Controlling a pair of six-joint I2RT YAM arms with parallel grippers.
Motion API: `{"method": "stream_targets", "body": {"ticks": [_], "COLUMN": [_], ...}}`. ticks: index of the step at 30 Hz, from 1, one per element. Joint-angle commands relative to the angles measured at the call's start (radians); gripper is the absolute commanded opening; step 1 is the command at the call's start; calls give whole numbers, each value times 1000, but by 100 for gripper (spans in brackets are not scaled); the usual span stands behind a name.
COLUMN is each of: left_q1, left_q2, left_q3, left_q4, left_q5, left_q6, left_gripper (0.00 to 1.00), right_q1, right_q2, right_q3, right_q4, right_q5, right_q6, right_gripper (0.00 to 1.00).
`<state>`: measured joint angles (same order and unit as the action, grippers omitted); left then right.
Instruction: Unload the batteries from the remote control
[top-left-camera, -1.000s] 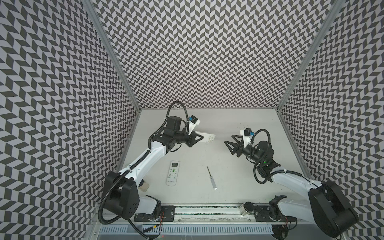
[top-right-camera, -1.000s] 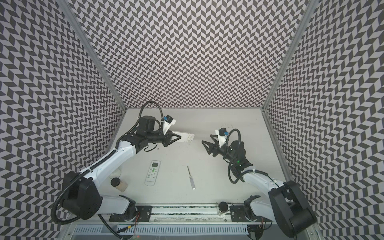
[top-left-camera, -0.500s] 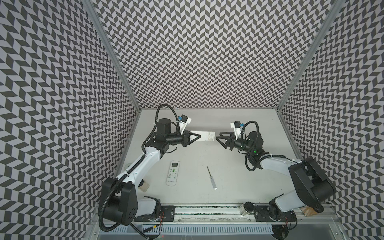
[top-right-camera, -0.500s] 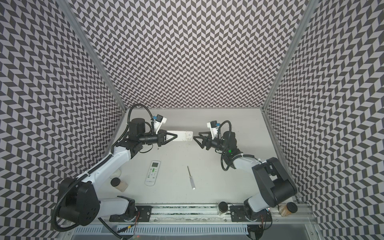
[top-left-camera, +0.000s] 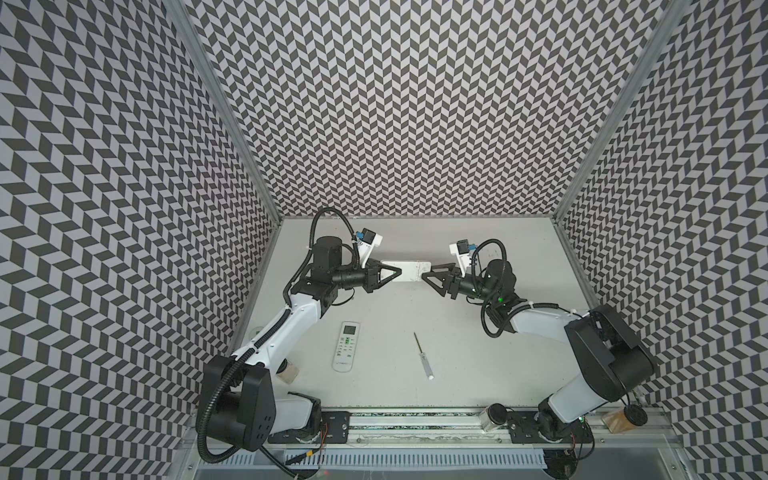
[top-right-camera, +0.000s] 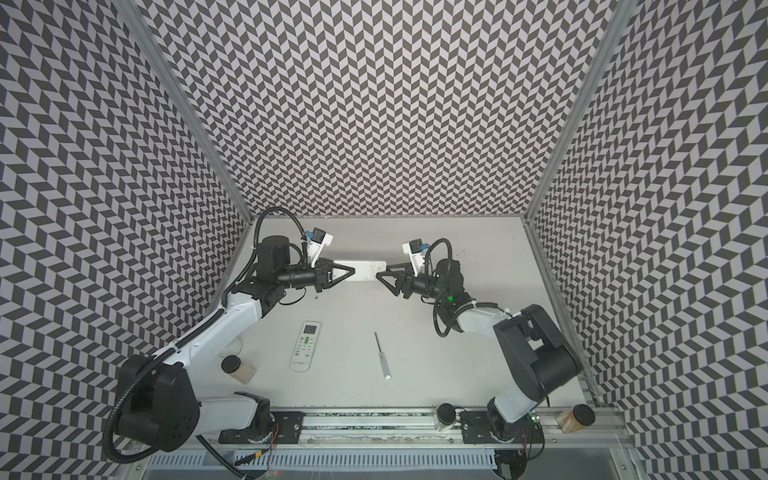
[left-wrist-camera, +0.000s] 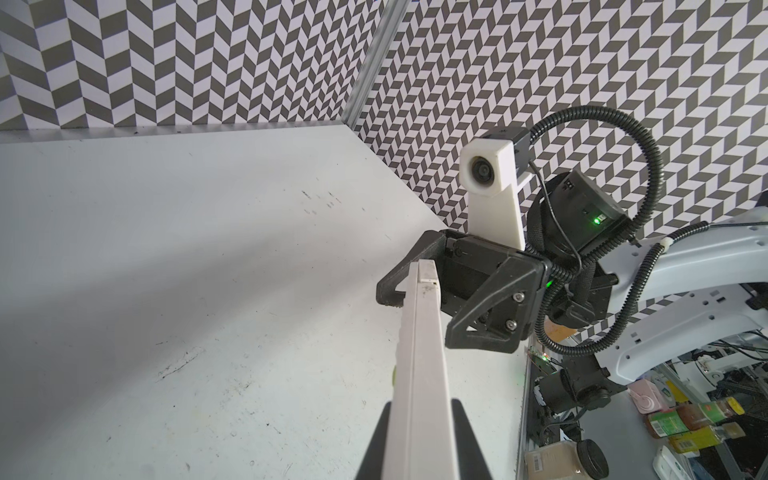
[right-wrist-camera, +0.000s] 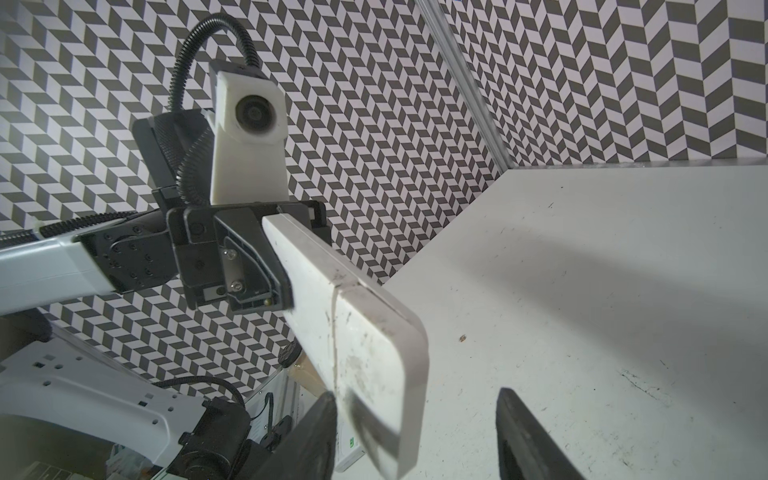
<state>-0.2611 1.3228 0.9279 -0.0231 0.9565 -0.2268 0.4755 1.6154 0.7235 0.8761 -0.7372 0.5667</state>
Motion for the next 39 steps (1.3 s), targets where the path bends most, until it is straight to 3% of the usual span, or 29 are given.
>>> {"method": "stream_targets", "body": {"ticks": [1,8,12,14,26,39], "left_q1": [3,4,5,5,6,3], "left_q2": [-9,-15,-17,-21,-22,-27], "left_q3": [-1,0,-13,-1,-10,-34], "left_q4": [52,37,50,33,13,27], "left_q5": [28,15,15,13,-125,-193], "left_q6": [-20,-2,-6,1,1,-32], "left_gripper": [0,0,0,0,0,0], "right_q1": [23,39,39,40,40,65], "right_q2": [18,33,41,32,-13,-43], "right_q3": [33,55,63,68,40,25], "right_q4": [60,52,28,3,-65,-78], "right_q5": [-1,24,29,36,60,76], "right_q6": [19,21,1,-3,-48,-53], "right_gripper": [58,51,32,28,24,36]}}
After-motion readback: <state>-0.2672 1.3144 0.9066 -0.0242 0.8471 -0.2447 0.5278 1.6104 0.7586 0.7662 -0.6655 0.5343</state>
